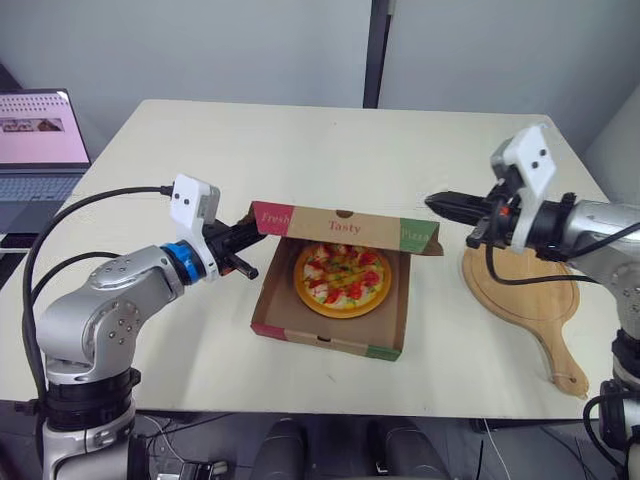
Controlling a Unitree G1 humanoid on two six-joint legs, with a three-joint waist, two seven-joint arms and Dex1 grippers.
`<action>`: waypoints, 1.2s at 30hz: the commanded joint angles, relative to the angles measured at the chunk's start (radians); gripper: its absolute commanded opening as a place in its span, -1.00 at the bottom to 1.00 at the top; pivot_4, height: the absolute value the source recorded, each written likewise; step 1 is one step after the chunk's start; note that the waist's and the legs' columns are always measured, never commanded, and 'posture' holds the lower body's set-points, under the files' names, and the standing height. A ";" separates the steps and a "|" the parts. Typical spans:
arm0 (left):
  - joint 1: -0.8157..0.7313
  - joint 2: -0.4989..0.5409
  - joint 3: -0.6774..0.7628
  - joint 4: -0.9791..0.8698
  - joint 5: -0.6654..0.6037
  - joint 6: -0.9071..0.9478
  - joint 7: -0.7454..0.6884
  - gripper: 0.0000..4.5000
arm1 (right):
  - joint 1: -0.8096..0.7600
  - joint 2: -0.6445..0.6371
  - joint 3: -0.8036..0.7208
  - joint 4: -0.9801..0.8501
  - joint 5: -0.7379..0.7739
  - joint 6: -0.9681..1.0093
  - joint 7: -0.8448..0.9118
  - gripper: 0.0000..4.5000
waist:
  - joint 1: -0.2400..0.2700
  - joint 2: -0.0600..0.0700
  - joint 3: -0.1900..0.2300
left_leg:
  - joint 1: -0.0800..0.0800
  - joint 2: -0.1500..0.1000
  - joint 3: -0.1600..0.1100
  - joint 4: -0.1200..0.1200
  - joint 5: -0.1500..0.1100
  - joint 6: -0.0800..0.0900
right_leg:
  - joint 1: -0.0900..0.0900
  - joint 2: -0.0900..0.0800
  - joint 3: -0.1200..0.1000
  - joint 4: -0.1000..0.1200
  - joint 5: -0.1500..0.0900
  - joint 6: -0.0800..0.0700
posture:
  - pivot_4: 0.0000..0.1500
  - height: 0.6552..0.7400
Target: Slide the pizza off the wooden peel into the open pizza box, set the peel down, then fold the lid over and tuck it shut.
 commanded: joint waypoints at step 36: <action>-0.549 0.293 -0.291 0.397 -0.052 -0.038 -0.623 -0.33 | -0.047 -0.015 0.142 -0.006 0.034 -0.093 0.061 -1.00 | -0.003 0.001 0.001 | -0.001 0.001 0.001 0.000 0.000 0.000 | -0.004 0.002 0.000 0.003 -0.001 -0.001 | 1.00 1.00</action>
